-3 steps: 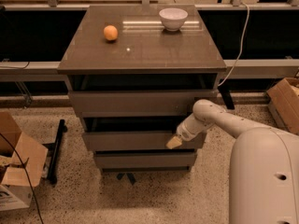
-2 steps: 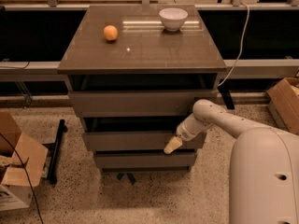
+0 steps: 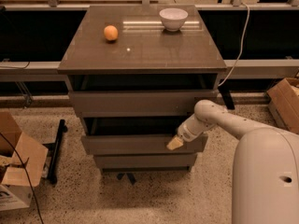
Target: Open middle drawer
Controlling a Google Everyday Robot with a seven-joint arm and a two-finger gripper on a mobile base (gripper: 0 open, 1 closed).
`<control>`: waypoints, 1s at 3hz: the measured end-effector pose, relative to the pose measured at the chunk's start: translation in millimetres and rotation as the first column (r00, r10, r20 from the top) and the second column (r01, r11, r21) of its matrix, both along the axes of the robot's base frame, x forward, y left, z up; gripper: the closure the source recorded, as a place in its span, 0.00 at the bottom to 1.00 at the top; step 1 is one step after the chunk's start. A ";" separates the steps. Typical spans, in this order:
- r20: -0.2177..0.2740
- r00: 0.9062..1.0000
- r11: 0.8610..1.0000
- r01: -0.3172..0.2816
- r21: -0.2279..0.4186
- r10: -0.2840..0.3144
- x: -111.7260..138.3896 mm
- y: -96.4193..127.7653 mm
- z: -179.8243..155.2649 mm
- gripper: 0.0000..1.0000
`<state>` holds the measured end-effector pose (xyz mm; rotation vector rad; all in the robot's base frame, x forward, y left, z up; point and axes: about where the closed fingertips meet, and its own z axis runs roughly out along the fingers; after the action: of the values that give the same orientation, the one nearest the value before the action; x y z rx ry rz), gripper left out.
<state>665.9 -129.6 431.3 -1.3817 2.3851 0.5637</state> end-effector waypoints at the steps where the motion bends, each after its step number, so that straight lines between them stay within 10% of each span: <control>1: 0.000 1.000 1.000 0.000 0.000 0.000 -0.1 0.0 0.0 0.74; 2: -0.019 1.000 1.000 0.024 -0.016 -0.025 -22.0 -9.5 3.9 0.71; 3: -0.019 1.000 1.000 0.024 -0.017 -0.025 -22.1 -9.5 3.8 0.48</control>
Offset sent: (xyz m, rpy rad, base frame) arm -0.3218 -0.1403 0.0668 -0.2348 0.2635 -0.3608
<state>643.7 -139.1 435.1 -1.3578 2.4238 0.5546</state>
